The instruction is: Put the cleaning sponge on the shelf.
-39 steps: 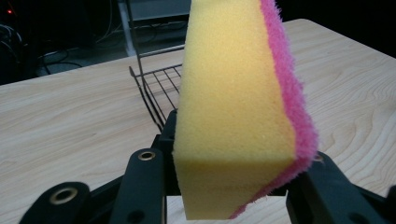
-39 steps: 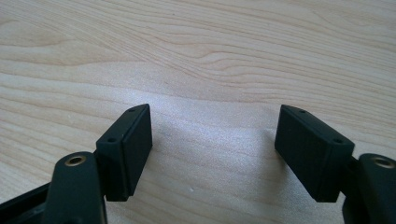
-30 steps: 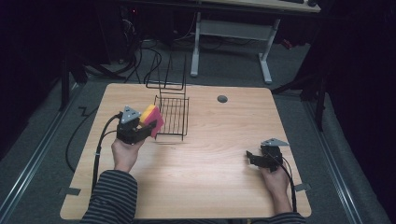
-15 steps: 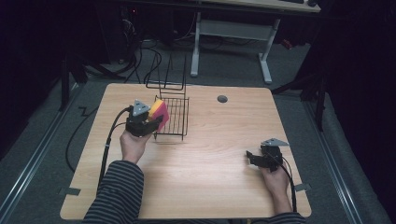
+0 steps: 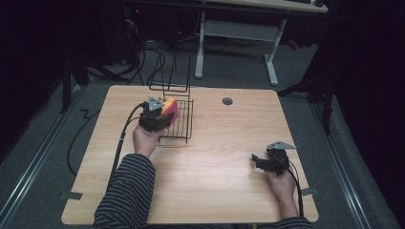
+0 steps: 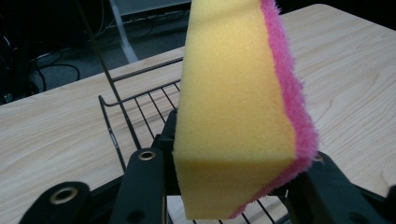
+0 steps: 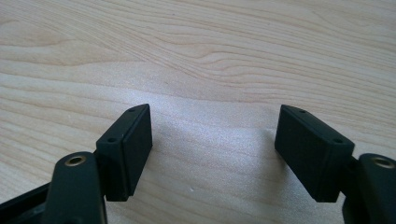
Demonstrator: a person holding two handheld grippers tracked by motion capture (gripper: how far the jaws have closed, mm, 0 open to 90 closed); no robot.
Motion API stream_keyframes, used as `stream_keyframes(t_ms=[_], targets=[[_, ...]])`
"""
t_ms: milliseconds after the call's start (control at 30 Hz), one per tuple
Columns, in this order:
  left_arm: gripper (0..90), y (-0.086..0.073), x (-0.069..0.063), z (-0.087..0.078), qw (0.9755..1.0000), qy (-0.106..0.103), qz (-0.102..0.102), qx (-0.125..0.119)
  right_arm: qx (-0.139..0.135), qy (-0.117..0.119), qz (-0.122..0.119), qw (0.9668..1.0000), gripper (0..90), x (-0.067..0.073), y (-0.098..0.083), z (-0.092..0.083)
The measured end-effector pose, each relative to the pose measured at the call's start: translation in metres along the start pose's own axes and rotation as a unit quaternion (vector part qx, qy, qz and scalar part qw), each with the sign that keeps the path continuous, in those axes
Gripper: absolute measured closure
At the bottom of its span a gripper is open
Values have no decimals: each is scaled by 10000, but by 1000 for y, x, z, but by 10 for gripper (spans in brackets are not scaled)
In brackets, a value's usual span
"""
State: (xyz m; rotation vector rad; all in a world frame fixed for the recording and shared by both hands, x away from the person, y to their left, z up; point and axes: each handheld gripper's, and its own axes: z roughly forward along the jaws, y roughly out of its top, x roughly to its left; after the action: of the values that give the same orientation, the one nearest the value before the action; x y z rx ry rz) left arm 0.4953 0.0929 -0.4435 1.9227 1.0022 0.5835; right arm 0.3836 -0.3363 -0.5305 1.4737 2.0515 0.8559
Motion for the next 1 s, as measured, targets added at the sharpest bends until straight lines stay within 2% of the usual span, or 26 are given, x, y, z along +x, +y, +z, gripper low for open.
stream_keyframes(t_ms=[200, 433, 667, 1000], targets=[[612, -1, 1, 18, 9999, 46, -40, 156, 2, -1, 2, 10000, 279, 0, 0, 0], [611, -1, 1, 32, 9996, 70, -126, 223, 2, -3, 0, 10000, 279, 0, 0, 0], [608, -3, 3, 39, 9994, 94, -157, 303, 2, -2, 0, 10000, 279, 0, 0, 0], [584, -4, 5, 40, 9992, 135, -229, 302, 1, -3, -1, 10000, 279, 0, 0, 0]])
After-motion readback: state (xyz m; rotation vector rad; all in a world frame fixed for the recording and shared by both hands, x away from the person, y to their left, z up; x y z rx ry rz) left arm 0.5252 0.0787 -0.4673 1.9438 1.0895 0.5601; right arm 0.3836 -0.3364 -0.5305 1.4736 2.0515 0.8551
